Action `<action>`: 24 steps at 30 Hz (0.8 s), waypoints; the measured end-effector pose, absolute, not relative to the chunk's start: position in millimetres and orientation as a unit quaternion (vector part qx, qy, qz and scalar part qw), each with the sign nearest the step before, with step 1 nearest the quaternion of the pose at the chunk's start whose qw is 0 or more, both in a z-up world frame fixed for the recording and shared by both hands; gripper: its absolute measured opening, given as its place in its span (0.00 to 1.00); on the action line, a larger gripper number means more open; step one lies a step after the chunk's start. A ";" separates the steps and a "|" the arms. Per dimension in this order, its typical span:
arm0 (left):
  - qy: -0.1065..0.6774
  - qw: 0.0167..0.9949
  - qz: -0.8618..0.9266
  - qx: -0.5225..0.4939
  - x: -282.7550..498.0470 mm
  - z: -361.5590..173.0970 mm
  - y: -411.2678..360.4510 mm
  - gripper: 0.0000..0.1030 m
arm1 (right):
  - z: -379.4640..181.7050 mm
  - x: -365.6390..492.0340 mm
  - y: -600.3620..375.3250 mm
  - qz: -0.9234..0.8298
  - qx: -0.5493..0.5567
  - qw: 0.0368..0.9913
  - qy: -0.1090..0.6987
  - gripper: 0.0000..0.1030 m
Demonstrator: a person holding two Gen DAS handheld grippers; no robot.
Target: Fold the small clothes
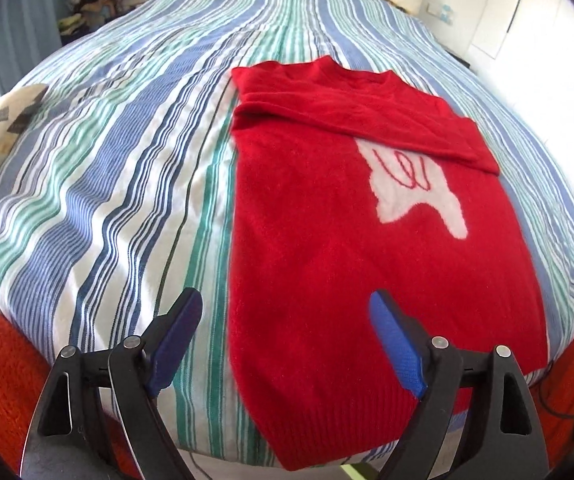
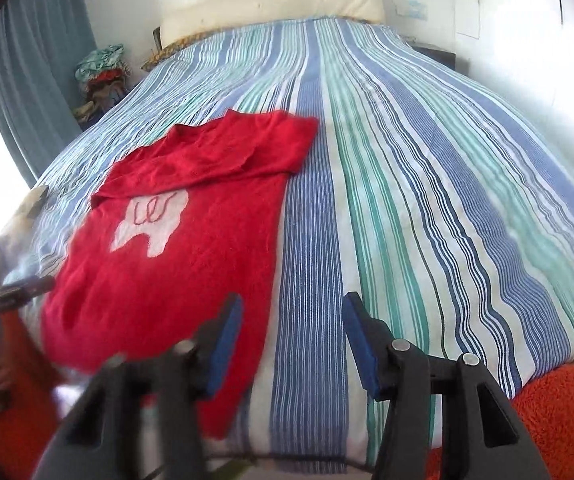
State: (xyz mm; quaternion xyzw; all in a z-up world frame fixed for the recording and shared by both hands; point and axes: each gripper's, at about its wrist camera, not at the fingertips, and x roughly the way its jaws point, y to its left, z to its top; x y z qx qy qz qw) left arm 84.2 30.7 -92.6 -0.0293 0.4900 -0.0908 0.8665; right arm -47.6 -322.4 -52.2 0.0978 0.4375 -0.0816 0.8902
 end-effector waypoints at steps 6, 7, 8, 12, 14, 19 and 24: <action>0.490 0.867 -0.090 -0.019 84.9 -94.9 27.5 0.85 | -51.8 -45.2 -312.6 -0.083 0.085 0.897 0.425 0.52; 0.491 0.866 -0.089 -0.016 85.3 -95.6 26.4 0.85 | -52.5 -44.8 -312.0 -0.083 0.083 0.897 0.426 0.53; 0.491 0.866 -0.089 -0.012 85.6 -96.3 25.3 0.85 | -53.9 -44.7 -311.4 -0.083 0.082 0.896 0.428 0.53; 0.490 0.867 -0.088 -0.007 86.4 -96.8 23.9 0.85 | -58.6 -42.3 -311.7 -0.081 0.084 0.894 0.434 0.53; 0.489 0.868 -0.086 -0.008 86.8 -96.8 24.7 0.85 | -59.2 -41.7 -311.8 -0.081 0.085 0.894 0.433 0.53; 0.491 0.867 -0.083 -0.010 88.1 -97.7 27.1 0.85 | -61.2 -40.8 -309.4 -0.079 0.081 0.893 0.435 0.53; 0.491 0.867 -0.081 -0.010 88.0 -97.6 27.1 0.85 | -63.1 -39.7 -309.3 -0.078 0.082 0.891 0.439 0.53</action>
